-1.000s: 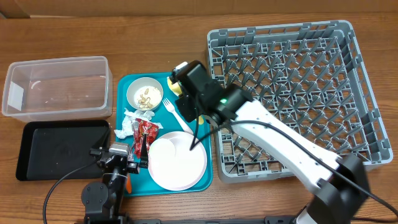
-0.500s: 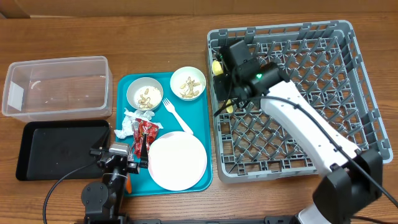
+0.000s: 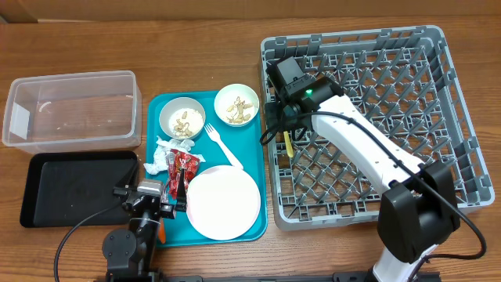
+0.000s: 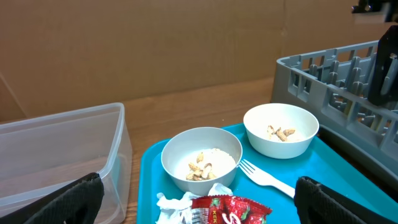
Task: Sort waste into correct bins and load items into the dishwasher rack
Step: 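Move the right gripper back over the white fork on the tray, then lower and close the right gripper on the white fork, then carry the fork into the grey rack and release it, then retract the right arm and reach the left gripper to the white cup, then grasp and lift the white cup with the left gripper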
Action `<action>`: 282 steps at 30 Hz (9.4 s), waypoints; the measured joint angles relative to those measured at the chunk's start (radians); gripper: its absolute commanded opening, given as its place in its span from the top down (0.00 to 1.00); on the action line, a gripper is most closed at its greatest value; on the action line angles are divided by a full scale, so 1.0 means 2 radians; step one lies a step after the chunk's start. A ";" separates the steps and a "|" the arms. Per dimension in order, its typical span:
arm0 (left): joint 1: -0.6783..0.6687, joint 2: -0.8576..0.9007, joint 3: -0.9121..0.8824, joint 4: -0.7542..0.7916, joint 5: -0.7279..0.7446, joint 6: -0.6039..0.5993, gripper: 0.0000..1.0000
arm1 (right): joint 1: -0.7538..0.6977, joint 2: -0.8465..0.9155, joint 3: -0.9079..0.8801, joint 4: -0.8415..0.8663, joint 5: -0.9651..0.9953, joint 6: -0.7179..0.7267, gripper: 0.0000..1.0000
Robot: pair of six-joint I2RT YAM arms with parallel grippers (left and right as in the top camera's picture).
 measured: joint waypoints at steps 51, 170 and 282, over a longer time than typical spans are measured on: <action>0.000 0.000 0.000 0.000 0.000 0.000 0.00 | 0.123 0.149 0.011 0.144 0.003 -0.030 0.79; 0.000 0.000 0.000 0.000 0.000 0.000 0.00 | -0.027 -0.035 0.010 0.003 0.014 -0.057 0.84; -0.217 0.651 0.403 -0.440 -0.136 -0.357 0.76 | -0.001 -0.370 0.077 -0.120 -0.054 0.077 0.00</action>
